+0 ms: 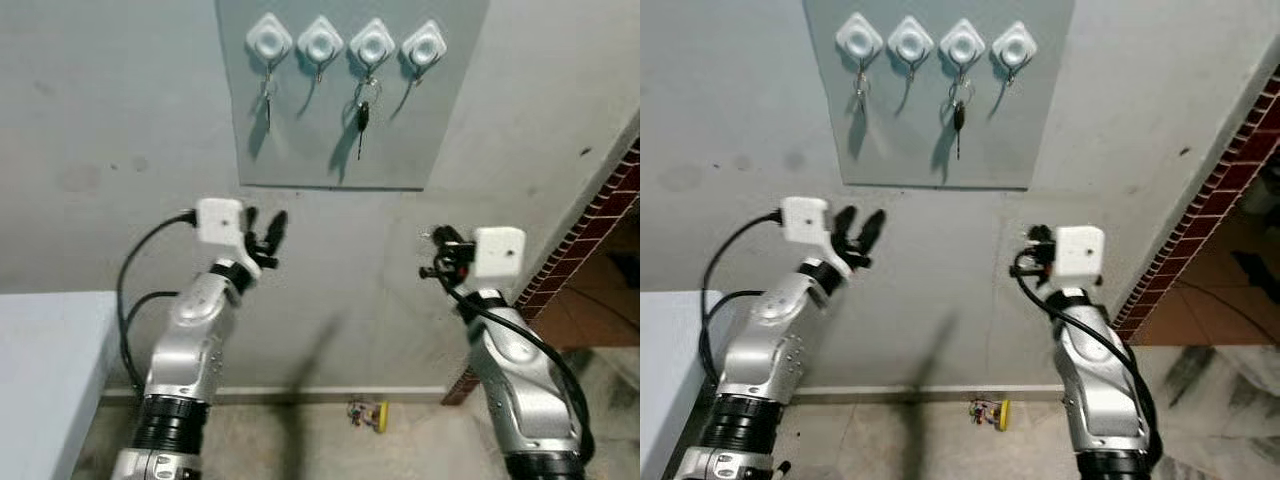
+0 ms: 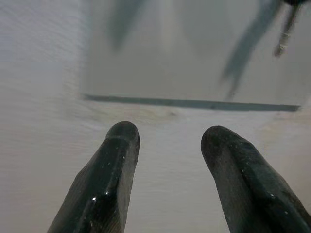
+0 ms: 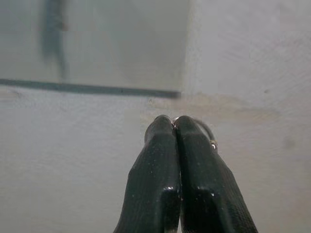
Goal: Hang keys on a hook
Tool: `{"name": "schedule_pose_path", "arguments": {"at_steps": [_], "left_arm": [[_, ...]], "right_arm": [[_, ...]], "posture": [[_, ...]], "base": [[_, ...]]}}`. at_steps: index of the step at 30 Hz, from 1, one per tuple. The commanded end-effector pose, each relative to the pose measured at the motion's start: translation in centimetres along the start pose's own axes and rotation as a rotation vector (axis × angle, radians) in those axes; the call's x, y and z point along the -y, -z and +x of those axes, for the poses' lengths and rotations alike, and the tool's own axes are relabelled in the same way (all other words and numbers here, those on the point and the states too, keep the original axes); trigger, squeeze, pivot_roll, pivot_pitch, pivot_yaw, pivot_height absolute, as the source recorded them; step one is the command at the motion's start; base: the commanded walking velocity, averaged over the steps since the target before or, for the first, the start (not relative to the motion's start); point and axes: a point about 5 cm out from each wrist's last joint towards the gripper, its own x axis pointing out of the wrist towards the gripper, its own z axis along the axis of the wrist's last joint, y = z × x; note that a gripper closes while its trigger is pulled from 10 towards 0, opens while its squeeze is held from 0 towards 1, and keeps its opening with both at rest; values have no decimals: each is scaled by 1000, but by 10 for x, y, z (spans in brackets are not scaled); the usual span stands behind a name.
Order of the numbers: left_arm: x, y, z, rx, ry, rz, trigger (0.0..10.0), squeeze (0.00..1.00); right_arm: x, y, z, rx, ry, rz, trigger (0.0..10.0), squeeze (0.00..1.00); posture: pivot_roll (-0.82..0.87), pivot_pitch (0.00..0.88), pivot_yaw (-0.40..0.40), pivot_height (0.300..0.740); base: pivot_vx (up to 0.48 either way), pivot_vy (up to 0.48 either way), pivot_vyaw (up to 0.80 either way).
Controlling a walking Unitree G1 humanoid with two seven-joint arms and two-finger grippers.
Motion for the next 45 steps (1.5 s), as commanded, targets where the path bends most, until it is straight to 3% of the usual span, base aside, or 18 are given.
{"name": "schedule_pose_path", "arguments": {"at_steps": [1,5,8,14,16,24,33,45], "left_arm": [[2,-11,3,32,-1,50,10000,0],[6,-19,6,52,23,87,10000,0],[9,-33,12,84,41,106,10000,0],[6,-49,16,124,73,100,10000,0],[3,-56,18,138,91,128,10000,0],[5,-72,21,180,124,148,10000,0],[21,-88,24,232,227,137,10000,0],[28,-101,26,267,285,138,10000,0]], "right_arm": [[-6,-9,4,25,-32,-6,10000,0],[-8,-15,7,43,-69,-20,10000,0],[-14,-30,15,92,-184,-14,10000,0],[-21,-49,29,149,-279,-8,10000,0],[-30,-57,34,174,-358,-7,10000,0],[-48,-75,44,232,-479,28,10000,0],[-68,-106,56,341,-568,101,10000,0],[-76,-129,66,431,-584,150,10000,0]], "posture": [[-69,47,-45,740],[-70,49,-44,740],[-75,53,-43,740],[-68,59,-45,740],[-63,61,-44,740],[-61,67,-35,740],[-55,70,-31,740],[-50,63,-31,740]], "base": [[0,0,0],[0,0,0],[0,0,0],[0,0,0],[0,0,0],[0,0,0],[0,0,0],[0,0,0]]}}
